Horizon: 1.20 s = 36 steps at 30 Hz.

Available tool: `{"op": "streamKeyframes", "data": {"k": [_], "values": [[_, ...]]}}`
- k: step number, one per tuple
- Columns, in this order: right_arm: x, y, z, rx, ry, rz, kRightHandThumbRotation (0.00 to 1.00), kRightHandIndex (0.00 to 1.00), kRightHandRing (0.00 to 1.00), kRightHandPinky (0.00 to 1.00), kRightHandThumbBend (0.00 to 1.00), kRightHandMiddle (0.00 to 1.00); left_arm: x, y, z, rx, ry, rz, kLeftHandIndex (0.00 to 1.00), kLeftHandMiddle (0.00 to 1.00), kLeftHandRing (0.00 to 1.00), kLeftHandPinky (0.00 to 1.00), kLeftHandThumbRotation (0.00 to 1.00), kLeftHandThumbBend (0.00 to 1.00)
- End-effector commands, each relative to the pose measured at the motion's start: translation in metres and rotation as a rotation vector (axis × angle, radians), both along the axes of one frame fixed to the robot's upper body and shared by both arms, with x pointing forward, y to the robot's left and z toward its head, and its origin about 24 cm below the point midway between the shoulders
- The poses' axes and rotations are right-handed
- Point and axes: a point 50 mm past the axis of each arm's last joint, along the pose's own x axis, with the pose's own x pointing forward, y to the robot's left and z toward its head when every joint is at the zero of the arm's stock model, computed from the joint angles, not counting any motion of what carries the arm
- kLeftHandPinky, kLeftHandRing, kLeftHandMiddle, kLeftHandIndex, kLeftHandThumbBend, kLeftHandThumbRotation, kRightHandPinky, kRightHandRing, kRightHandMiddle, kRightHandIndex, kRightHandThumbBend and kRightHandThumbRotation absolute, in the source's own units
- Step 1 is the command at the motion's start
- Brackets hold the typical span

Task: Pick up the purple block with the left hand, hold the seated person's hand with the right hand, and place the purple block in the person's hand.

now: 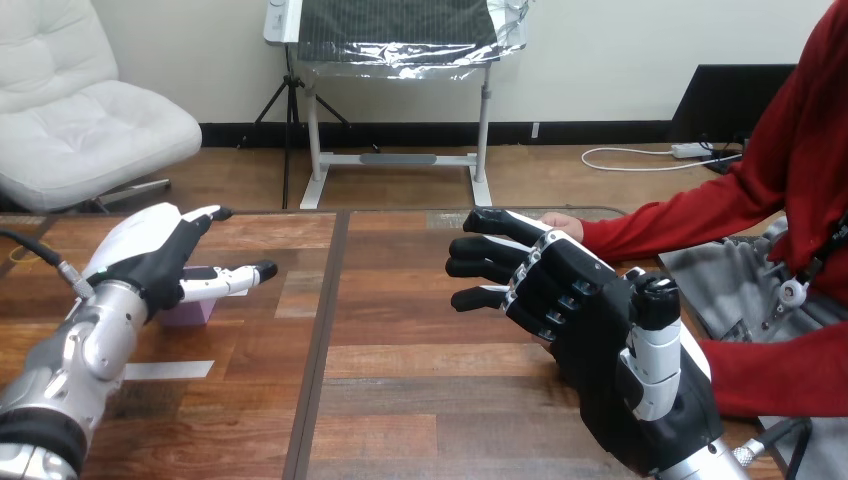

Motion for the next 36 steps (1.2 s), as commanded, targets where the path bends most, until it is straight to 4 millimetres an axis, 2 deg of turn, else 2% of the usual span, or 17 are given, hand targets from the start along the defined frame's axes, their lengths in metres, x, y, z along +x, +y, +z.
{"op": "streamKeyframes", "data": {"k": [1,15,26,36], "values": [[0.0085,0.0009,0.0157,0.001,-0.076,0.006,1.0,0.8,0.78,0.69,0.92,0.77,0.0223,-0.0001,0.0386,0.064,-0.104,0.003,0.91,0.94,0.93,0.94,0.65,0.68],[0.0089,0.0004,0.0156,-0.003,-0.075,0.012,1.0,0.8,0.78,0.69,0.92,0.77,0.0266,0.002,0.0385,0.199,-0.027,0.028,0.91,0.94,0.93,0.93,0.58,0.7],[0.009,0.0001,0.0161,-0.002,-0.084,0.019,1.0,0.8,0.78,0.69,0.92,0.77,0.0279,0.0039,0.0383,0.278,0.027,0.036,0.91,0.94,0.94,0.94,0.36,0.7],[0.0084,-0.0003,0.0159,-0.001,-0.083,0.02,1.0,0.79,0.77,0.69,0.93,0.76,0.0275,0.0066,0.0377,0.315,0.052,0.05,0.9,0.93,0.93,0.94,0.19,0.63]]}}
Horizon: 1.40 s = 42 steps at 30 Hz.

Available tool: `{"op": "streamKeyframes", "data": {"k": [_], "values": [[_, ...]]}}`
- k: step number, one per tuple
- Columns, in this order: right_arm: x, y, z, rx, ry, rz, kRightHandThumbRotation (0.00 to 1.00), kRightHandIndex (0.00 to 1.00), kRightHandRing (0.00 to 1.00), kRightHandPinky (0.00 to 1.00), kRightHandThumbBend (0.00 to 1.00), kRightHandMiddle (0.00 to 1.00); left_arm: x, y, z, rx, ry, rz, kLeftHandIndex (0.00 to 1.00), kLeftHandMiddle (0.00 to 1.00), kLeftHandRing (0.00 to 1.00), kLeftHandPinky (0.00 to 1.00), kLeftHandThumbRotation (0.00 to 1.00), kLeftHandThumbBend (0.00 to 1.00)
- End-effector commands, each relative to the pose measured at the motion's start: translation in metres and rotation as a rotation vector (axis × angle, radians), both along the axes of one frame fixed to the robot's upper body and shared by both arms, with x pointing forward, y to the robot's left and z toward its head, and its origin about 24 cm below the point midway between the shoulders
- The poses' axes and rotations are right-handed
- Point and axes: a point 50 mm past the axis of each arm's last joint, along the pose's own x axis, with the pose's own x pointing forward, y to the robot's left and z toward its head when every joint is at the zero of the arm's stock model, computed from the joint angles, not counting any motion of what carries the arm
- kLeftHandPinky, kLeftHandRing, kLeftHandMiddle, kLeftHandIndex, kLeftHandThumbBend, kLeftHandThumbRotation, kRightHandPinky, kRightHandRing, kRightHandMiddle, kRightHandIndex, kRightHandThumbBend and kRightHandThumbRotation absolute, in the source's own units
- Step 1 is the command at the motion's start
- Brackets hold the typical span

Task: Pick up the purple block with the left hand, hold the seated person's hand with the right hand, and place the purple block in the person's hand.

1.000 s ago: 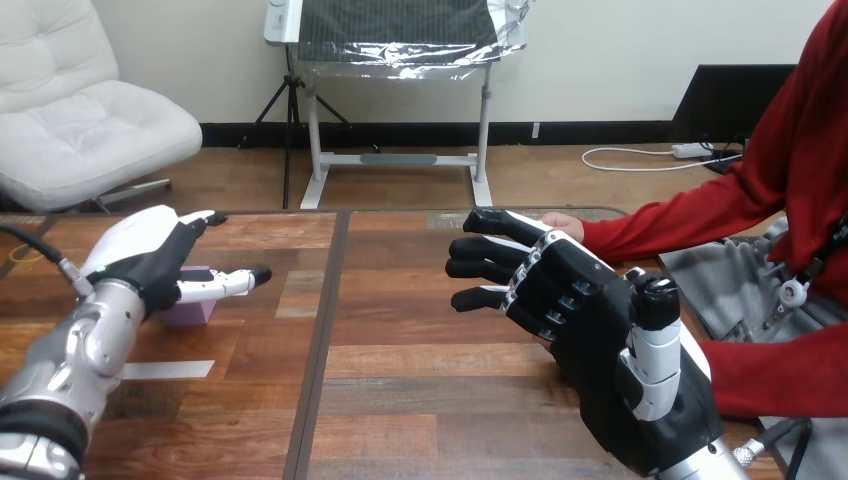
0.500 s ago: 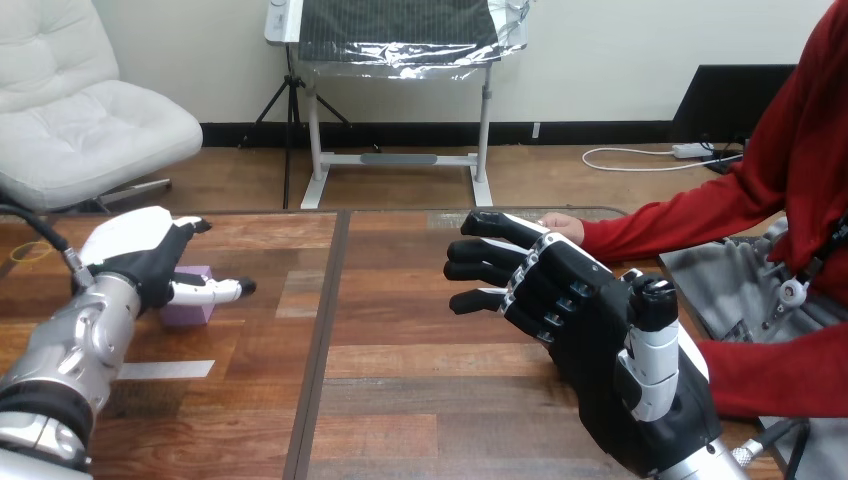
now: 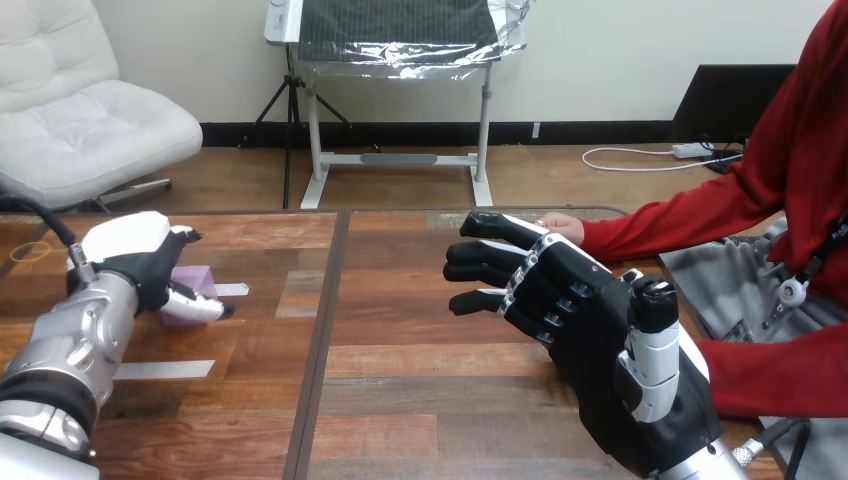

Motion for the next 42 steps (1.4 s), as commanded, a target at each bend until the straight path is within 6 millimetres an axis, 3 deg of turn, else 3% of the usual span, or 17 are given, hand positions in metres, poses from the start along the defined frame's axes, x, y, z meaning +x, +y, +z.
{"op": "streamKeyframes", "data": {"k": [1,9,42], "values": [[0.009,0.0,0.016,0.005,-0.088,0.01,1.0,0.79,0.77,0.69,0.93,0.76,0.018,0.001,0.035,0.052,-0.078,-0.011,0.9,0.93,0.93,0.94,0.18,0.62],[0.008,0.0,0.017,0.004,-0.092,0.016,1.0,0.79,0.77,0.68,0.93,0.76,0.018,0.002,0.035,0.05,-0.066,0.004,0.9,0.93,0.93,0.94,0.12,0.59],[0.007,0.001,0.018,0.0,-0.104,0.013,1.0,0.77,0.75,0.67,0.95,0.73,0.015,-0.003,0.025,0.007,-0.039,-0.027,0.9,0.93,0.93,0.93,0.05,0.47]]}}
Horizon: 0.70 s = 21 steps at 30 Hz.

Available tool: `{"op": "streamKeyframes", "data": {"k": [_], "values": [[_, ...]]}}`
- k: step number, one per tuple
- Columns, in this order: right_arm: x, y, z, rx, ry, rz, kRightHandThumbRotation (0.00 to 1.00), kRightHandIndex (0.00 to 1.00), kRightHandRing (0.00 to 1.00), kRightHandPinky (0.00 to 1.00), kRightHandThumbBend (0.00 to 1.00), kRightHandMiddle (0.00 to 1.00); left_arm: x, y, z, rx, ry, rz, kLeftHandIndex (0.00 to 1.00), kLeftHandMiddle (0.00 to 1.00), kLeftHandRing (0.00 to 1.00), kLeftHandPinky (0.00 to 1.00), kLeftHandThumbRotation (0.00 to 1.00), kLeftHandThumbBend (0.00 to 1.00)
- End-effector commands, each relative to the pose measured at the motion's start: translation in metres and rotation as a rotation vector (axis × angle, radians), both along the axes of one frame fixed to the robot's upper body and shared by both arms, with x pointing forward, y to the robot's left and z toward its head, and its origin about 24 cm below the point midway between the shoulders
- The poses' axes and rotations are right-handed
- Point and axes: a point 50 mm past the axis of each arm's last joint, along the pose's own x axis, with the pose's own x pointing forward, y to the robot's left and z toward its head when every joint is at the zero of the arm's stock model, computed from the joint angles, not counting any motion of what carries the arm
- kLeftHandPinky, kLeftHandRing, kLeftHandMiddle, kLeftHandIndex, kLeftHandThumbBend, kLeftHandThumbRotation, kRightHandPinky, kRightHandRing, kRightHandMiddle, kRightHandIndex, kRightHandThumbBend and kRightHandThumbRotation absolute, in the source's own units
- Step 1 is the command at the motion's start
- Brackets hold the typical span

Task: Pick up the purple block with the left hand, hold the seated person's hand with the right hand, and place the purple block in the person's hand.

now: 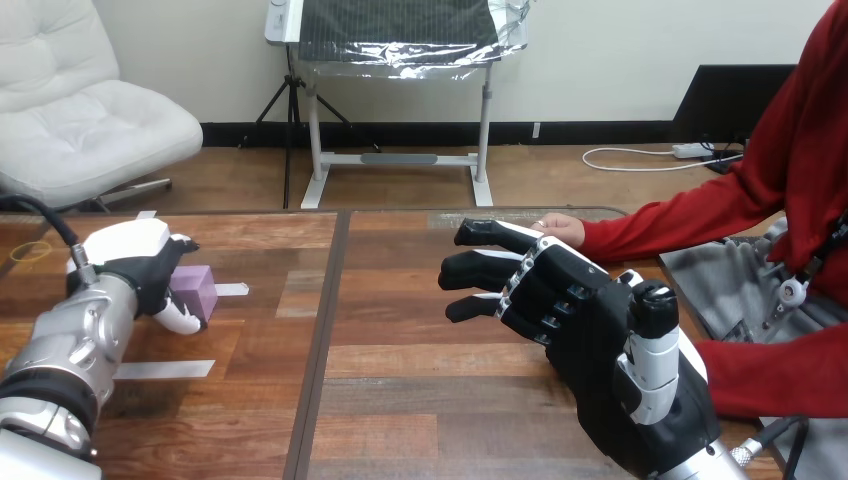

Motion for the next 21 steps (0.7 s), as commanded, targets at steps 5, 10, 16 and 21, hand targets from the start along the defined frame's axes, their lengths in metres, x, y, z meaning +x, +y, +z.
{"op": "streamKeyframes", "data": {"k": [5,10,16,21], "values": [[0.0074,0.0008,0.0178,0.006,-0.104,0.002,1.0,0.77,0.75,0.67,0.95,0.73,0.0147,-0.0035,0.0256,-0.008,-0.067,-0.023,0.89,0.92,0.93,0.94,0.05,0.42],[0.0073,0.0008,0.0182,0.003,-0.105,0.002,1.0,0.77,0.74,0.67,0.95,0.73,0.0147,-0.0052,0.0246,-0.02,-0.056,-0.027,0.88,0.91,0.93,0.95,0.06,0.38],[0.0074,0.0006,0.0187,0.001,-0.104,0.002,1.0,0.77,0.74,0.66,0.95,0.73,0.0149,-0.0067,0.024,-0.014,-0.037,-0.04,0.86,0.89,0.92,0.97,0.1,0.31],[0.0075,0.0006,0.0187,0.003,-0.102,0.003,1.0,0.77,0.74,0.66,0.95,0.73,0.0152,-0.0074,0.0237,-0.003,-0.02,-0.045,0.83,0.86,0.89,0.99,0.18,0.27]]}}
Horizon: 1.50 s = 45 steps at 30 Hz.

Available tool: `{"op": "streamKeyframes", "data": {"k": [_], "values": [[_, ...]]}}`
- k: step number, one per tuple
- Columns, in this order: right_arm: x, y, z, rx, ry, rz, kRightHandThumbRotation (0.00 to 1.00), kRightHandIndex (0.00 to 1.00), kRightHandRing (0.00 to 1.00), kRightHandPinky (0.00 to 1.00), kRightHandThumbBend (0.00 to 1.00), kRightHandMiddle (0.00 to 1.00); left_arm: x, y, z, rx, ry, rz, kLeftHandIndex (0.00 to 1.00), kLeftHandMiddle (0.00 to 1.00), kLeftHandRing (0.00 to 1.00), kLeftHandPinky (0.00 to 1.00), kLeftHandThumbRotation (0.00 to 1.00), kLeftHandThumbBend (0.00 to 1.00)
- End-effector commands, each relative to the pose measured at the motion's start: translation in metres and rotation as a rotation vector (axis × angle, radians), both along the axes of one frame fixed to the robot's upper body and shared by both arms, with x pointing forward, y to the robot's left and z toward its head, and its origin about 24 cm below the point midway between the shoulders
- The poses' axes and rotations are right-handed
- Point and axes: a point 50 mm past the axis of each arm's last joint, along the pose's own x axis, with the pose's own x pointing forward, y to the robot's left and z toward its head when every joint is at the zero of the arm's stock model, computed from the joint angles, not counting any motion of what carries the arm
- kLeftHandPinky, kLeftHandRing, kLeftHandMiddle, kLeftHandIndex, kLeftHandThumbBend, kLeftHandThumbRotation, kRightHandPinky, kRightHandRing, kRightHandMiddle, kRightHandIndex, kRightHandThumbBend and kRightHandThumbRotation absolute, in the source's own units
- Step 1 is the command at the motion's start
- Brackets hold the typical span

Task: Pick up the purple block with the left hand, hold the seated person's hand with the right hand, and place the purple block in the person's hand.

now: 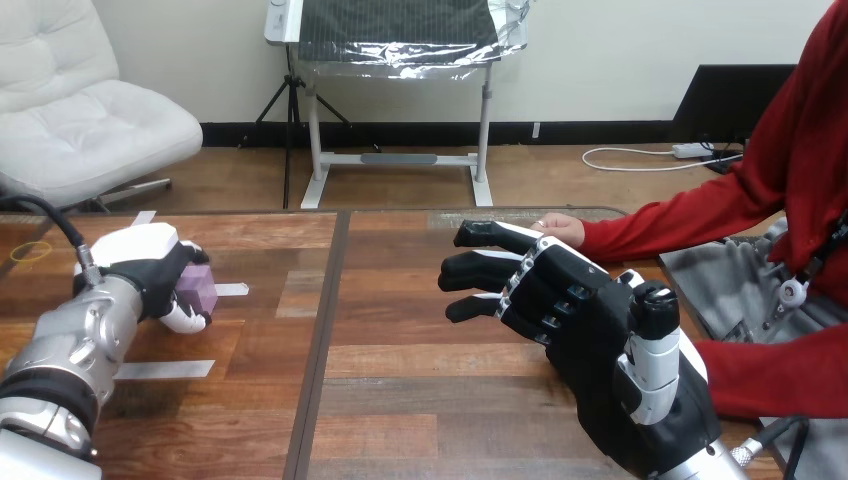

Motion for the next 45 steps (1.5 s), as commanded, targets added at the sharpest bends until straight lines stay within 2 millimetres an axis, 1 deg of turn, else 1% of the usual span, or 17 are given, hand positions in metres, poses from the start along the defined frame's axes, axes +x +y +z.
{"op": "streamKeyframes", "data": {"k": [1,6,7,14,16,26,42,43,45], "values": [[0.0076,0.0006,0.0185,0.004,-0.099,0.004,1.0,0.77,0.74,0.66,0.95,0.73,0.0159,-0.0055,0.0258,0.013,-0.06,-0.028,0.83,0.85,0.89,0.99,0.19,0.26],[0.0075,0.0009,0.0183,0.006,-0.098,-0.001,1.0,0.77,0.74,0.66,0.96,0.72,0.0164,-0.0063,0.0261,0.019,-0.038,-0.032,0.8,0.82,0.86,1.0,0.27,0.25],[0.0075,0.0009,0.0183,0.006,-0.098,-0.001,1.0,0.77,0.74,0.66,0.96,0.72,0.0165,-0.0063,0.0262,0.019,-0.037,-0.032,0.79,0.81,0.85,1.0,0.31,0.25],[0.008,0.0011,0.018,0.011,-0.096,0.004,1.0,0.77,0.73,0.66,0.96,0.72,0.0172,-0.0068,0.0273,0.018,-0.036,-0.033,0.75,0.77,0.82,1.0,0.39,0.26],[0.0082,0.0012,0.0179,0.01,-0.096,0.004,1.0,0.77,0.74,0.66,0.95,0.72,0.0174,-0.0068,0.0276,0.015,-0.039,-0.032,0.72,0.75,0.8,0.98,0.41,0.27],[0.0089,0.0018,0.0177,0.014,-0.096,0.004,1.0,0.76,0.74,0.66,0.95,0.72,0.018,-0.0059,0.0292,0.025,-0.044,-0.026,0.69,0.74,0.78,0.93,0.45,0.3],[0.0095,0.0017,0.0176,0.013,-0.097,0.004,1.0,0.76,0.74,0.66,0.94,0.72,0.0184,-0.0045,0.0314,0.035,-0.07,-0.026,0.66,0.69,0.71,0.82,0.45,0.33],[0.0095,0.0016,0.0176,0.012,-0.097,0.004,1.0,0.76,0.74,0.66,0.94,0.72,0.0185,-0.0044,0.0316,0.035,-0.073,-0.026,0.65,0.68,0.69,0.79,0.45,0.34],[0.0097,0.0016,0.0177,0.012,-0.098,0.003,1.0,0.76,0.74,0.65,0.94,0.72,0.0187,-0.0044,0.0322,0.032,-0.079,-0.025,0.65,0.68,0.69,0.78,0.45,0.34]]}}
